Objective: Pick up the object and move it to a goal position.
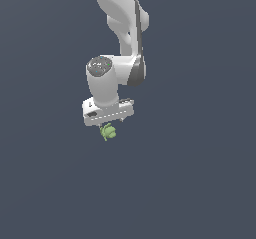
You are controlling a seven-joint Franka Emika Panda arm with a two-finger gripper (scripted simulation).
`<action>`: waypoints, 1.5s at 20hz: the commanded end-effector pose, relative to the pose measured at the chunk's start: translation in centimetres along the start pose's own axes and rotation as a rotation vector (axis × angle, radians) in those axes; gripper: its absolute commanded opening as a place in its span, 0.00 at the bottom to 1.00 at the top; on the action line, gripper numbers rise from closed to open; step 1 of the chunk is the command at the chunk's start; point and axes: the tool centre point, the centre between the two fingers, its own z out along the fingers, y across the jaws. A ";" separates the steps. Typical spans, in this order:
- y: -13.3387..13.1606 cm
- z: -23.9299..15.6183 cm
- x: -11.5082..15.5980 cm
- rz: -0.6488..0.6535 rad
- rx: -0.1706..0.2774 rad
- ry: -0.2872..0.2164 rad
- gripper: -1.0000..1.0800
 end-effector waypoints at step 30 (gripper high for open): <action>2.3 5.7 -1.5 -0.313 -0.009 0.005 0.96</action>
